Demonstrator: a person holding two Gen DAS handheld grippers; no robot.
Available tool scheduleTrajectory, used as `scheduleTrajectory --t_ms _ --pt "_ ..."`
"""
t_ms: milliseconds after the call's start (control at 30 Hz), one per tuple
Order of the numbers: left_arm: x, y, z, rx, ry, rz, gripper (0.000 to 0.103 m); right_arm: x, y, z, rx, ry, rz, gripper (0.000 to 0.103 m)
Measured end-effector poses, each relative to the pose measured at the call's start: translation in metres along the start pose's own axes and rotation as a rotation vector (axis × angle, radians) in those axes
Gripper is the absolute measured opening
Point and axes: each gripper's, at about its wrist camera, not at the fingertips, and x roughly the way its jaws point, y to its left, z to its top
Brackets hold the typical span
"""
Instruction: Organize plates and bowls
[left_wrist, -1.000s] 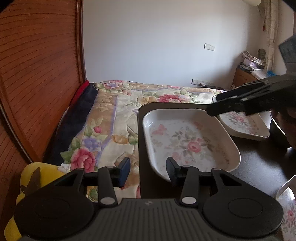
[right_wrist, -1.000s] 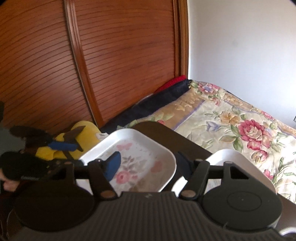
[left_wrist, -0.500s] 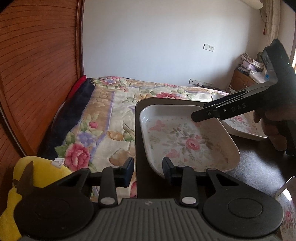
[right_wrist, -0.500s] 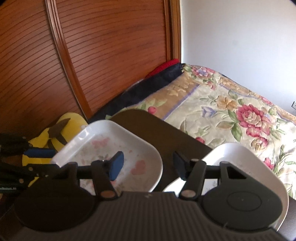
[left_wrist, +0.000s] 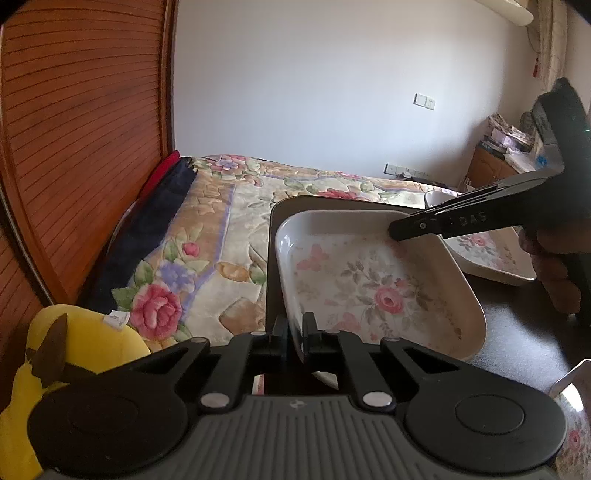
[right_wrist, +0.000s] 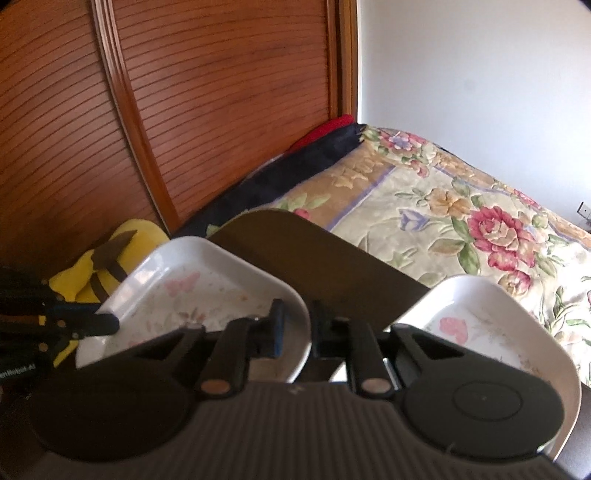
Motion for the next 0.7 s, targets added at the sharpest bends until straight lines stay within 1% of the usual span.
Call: scheduleTrajectory --t_ms 167,400,700 --pt "-0.016 -0.006 0.003 0.001 -0.034 0.008 0.014 -0.014 0.000 0.002 0.015 -0.046 0.001 0.017" --pt "-0.050 -0.022 0.011 0.020 -0.090 0.012 0.014 -0.047 0.001 0.002 0.022 -0.106 0.003 0.017" --pt "-0.102 -0.059 0.018 0.066 -0.168 0.010 0.014 -0.111 0.005 -0.002 0.010 -0.199 -0.017 0.017"
